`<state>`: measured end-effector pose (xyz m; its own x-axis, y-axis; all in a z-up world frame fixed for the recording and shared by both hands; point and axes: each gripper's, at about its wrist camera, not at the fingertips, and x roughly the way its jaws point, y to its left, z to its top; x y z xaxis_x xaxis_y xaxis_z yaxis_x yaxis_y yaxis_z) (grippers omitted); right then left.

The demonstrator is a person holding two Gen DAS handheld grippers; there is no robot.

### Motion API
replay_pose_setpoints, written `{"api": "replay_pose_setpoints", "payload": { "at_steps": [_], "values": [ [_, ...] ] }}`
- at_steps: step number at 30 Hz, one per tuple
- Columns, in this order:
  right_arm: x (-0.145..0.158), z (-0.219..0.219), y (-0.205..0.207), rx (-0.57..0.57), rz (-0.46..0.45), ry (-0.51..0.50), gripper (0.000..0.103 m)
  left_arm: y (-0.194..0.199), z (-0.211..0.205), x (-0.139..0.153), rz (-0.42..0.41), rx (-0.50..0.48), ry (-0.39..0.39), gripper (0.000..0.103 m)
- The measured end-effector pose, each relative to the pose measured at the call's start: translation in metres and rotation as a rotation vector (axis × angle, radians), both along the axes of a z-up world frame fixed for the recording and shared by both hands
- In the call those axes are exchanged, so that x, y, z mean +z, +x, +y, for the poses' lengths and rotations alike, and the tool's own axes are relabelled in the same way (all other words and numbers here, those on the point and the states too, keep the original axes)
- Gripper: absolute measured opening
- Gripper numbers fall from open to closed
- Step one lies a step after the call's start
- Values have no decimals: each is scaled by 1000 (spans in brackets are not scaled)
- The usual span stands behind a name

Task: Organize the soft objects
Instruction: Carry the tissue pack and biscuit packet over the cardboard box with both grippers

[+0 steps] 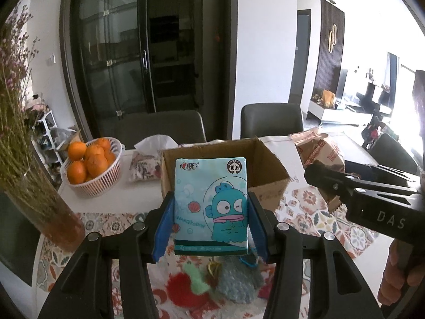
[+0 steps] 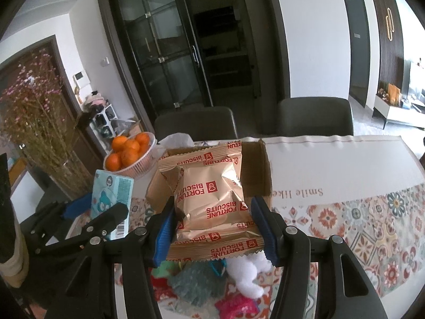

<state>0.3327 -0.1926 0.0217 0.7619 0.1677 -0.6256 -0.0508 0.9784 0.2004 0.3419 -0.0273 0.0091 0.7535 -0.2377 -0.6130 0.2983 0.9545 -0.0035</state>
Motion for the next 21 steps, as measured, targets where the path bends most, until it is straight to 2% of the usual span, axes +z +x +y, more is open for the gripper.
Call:
{"api": "replay_pose_setpoints", "payload": {
  "at_steps": [11,21],
  "values": [
    [-3,0,54,13,32,4,57,45,1,0,0,12,14,51],
    [-16,0,103,33,98,-18,57,90,-2,-17,84,-6,2,51]
  ]
}}
